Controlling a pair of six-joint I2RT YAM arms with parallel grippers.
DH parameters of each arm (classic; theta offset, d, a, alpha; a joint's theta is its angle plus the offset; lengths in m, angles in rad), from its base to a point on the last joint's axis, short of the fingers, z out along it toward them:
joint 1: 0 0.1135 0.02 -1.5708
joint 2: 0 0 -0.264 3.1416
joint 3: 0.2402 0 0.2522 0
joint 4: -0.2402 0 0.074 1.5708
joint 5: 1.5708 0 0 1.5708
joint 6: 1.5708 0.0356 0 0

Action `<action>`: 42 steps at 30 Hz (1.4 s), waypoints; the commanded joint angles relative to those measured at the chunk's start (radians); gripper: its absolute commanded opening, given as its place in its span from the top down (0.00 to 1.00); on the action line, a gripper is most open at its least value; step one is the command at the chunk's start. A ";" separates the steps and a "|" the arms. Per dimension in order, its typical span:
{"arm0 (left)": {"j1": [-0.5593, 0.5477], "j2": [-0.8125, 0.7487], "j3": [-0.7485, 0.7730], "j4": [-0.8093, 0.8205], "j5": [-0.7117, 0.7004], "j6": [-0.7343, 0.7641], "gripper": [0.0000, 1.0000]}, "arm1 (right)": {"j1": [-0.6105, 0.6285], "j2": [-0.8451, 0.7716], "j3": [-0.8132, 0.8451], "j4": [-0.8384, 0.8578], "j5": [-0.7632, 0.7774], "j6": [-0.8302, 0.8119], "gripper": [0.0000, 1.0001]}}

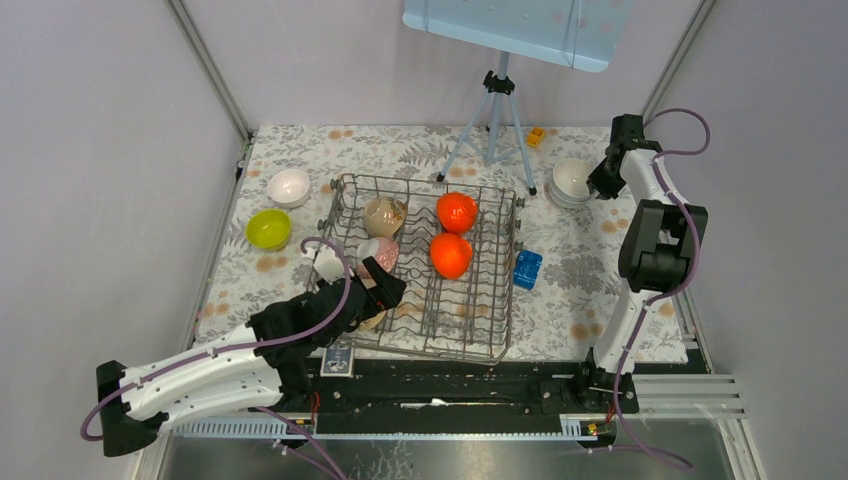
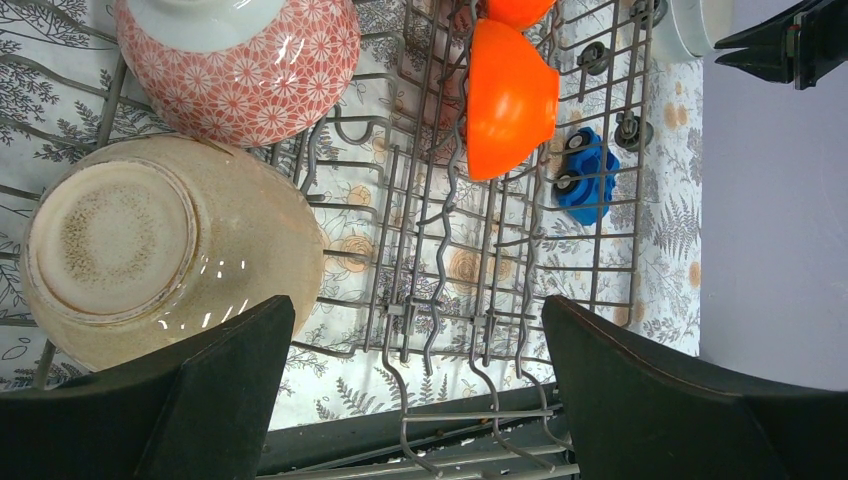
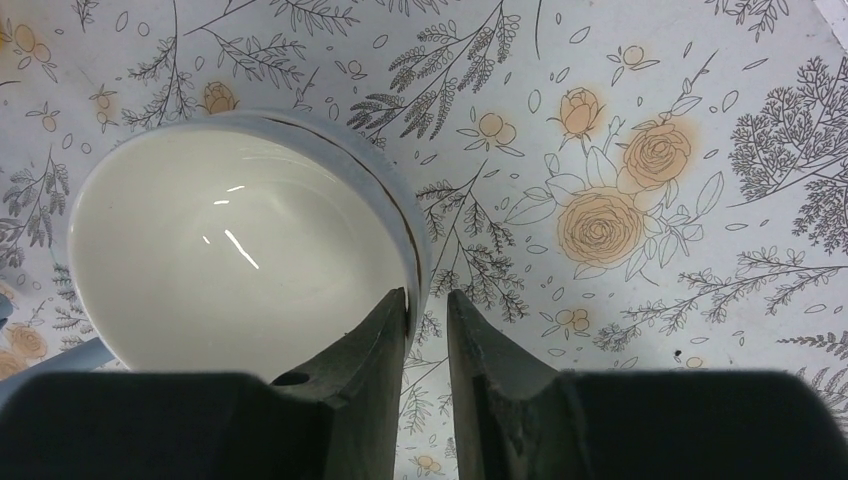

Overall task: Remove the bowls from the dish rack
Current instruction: Adjust the bowl in the bowl.

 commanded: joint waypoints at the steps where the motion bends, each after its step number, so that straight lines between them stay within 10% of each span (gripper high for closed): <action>1: 0.003 -0.002 -0.002 0.020 -0.011 -0.004 0.01 | -0.008 0.007 0.018 -0.011 0.013 -0.011 0.73; 17: 0.003 0.005 0.002 0.025 -0.007 -0.002 0.01 | -0.009 -0.017 0.027 -0.009 -0.005 -0.006 0.94; 42: 0.002 0.003 0.014 0.026 -0.001 0.009 0.01 | -0.008 -0.073 0.008 -0.015 -0.013 0.005 0.92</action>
